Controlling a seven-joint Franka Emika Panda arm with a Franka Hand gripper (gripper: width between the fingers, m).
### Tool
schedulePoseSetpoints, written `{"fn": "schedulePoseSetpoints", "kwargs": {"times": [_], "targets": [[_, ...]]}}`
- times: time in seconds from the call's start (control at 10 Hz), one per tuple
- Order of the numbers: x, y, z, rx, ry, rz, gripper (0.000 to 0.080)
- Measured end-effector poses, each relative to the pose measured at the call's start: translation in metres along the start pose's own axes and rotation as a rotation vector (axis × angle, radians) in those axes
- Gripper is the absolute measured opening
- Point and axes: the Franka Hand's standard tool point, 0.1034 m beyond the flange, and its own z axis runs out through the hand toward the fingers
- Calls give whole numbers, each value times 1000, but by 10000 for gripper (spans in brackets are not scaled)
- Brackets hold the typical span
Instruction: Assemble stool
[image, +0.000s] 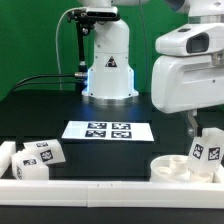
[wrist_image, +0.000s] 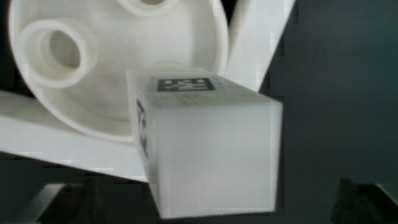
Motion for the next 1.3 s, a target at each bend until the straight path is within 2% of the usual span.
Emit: {"fn": "schedulePoseSetpoints", "kwargs": {"times": [0.2, 0.4, 0.6, 0.9, 1.1, 1.3], "targets": [[0, 1, 0, -4, -2, -141, 649], [-1, -5, 0, -34, -29, -473, 649], [-4, -9, 2, -42, -61, -706, 649], [-5, -4, 2, -47, -74, -910, 649], [-8, 0, 7, -59, -108, -1143, 649], [-10, 5, 15, -59, -156, -1360, 649]]}}
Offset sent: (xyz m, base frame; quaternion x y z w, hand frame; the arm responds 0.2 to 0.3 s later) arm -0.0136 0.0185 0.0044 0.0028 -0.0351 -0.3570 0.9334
